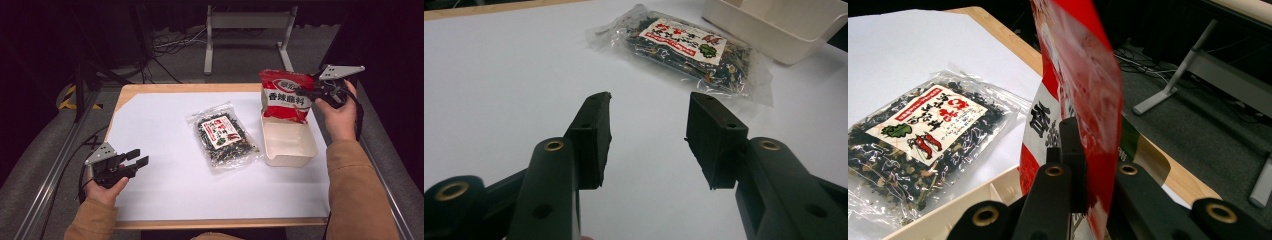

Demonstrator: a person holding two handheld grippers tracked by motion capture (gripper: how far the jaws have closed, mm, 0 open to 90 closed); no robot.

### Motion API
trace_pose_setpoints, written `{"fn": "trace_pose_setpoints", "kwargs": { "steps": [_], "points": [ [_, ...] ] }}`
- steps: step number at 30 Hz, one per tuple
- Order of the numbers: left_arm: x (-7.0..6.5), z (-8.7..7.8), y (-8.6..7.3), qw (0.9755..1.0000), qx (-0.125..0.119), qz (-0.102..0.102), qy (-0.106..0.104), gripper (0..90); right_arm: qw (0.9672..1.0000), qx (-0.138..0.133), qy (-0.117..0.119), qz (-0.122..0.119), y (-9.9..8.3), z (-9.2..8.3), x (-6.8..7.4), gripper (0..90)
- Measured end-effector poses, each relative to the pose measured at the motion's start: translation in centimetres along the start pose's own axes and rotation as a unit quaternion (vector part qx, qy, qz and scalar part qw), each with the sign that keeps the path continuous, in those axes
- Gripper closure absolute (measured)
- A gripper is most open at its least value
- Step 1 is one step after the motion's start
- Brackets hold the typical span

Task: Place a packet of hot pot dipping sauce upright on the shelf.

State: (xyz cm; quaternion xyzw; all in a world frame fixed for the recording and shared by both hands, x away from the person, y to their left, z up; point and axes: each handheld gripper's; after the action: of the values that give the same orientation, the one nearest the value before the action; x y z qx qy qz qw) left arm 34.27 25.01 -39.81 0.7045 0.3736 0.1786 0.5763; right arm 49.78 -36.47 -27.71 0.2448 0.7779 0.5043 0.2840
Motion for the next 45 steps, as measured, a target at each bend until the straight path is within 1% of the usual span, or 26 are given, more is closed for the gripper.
{"fn": "trace_pose_setpoints", "kwargs": {
  "steps": [2,5,8,11,15,18,21,22,25,26,27,31,32,35,36,37,38,41,43,45],
  "points": [
    [0.1,0.1,0.0,1.0000,0.001,0.003,-0.002,52.5,1.0000,0.003,0.001,0.001,-0.2,0.3,0.0,90.0],
    [0.0,0.1,0.0,1.0000,0.002,-0.001,-0.003,52.4,1.0000,0.008,0.002,0.001,-0.4,0.6,0.0,90.0],
    [0.0,0.1,0.0,1.0000,0.001,0.002,-0.003,52.2,0.9999,0.013,0.005,0.002,-0.6,1.1,0.1,90.0],
    [0.1,0.2,0.0,1.0000,0.001,-0.002,-0.004,51.1,0.9999,0.015,0.007,0.002,-0.7,1.4,0.1,90.0],
    [0.1,0.4,-0.1,1.0000,0.004,-0.007,-0.006,43.2,0.9998,0.015,0.012,0.002,-0.8,1.6,0.3,89.8],
    [0.2,0.5,-0.1,1.0000,0.004,-0.005,-0.006,39.9,0.9998,0.011,0.016,0.005,-0.9,1.7,0.4,89.8],
    [0.2,0.6,-0.1,1.0000,0.004,-0.005,-0.007,38.2,0.9995,0.006,0.029,0.009,-1.1,1.8,0.7,89.7],
    [0.2,0.7,-0.1,0.9999,0.006,-0.005,-0.008,38.2,0.9995,0.006,0.029,0.009,-1.1,1.8,0.7,89.7],
    [0.2,1.0,0.0,0.9999,0.009,0.000,-0.011,37.8,0.9992,0.004,0.040,0.007,-1.1,1.9,1.0,89.5],
    [0.2,1.1,0.0,0.9999,0.011,-0.003,-0.013,37.7,0.9990,0.003,0.044,0.007,-1.1,1.9,1.1,89.5],
    [0.2,1.1,0.0,0.9999,0.011,-0.003,-0.013,37.6,0.9990,0.003,0.044,0.007,-1.1,1.9,1.1,89.5],
    [0.2,1.3,0.0,0.9998,0.013,0.000,-0.017,37.5,0.9982,0.000,0.059,0.012,-1.3,2.0,1.4,89.4],
    [0.2,1.4,0.1,0.9998,0.014,0.002,-0.017,37.5,0.9980,0.001,0.061,0.013,-1.3,2.0,1.4,89.3],
    [0.1,1.5,0.1,0.9997,0.015,-0.002,-0.020,37.5,0.9973,0.017,0.070,0.014,-1.7,2.2,1.5,89.1],
    [0.2,1.6,0.1,0.9997,0.016,0.000,-0.021,37.5,0.9972,0.024,0.070,0.012,-1.9,2.4,1.7,88.9],
    [0.2,1.6,0.1,0.9997,0.016,0.000,-0.021,37.5,0.9972,0.024,0.070,0.012,-1.9,2.4,1.7,88.9],
    [0.2,1.6,0.1,0.9997,0.015,0.001,-0.020,37.5,0.9972,0.031,0.066,0.012,-2.3,2.6,1.8,88.9],
    [0.2,1.7,0.1,0.9996,0.017,0.000,-0.021,37.5,0.9979,0.022,0.055,0.026,-2.6,2.4,1.6,88.4],
    [0.1,1.7,0.1,0.9996,0.018,0.000,-0.021,37.5,0.9978,0.025,0.046,0.042,-2.9,2.2,1.4,87.0],
    [0.2,1.7,0.1,0.9996,0.018,-0.001,-0.020,37.5,0.9976,0.030,0.037,0.050,-3.0,2.0,1.3,86.9]
  ]
}}
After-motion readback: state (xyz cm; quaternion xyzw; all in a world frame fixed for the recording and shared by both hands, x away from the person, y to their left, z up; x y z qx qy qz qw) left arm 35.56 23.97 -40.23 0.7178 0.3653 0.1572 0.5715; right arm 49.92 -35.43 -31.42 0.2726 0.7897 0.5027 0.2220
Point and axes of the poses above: each handheld gripper's, and its own axes: z roughly forward along the jaws, y roughly out of its top, x roughly to its left, and after that the axes turned 11 degrees about -x, right-handed
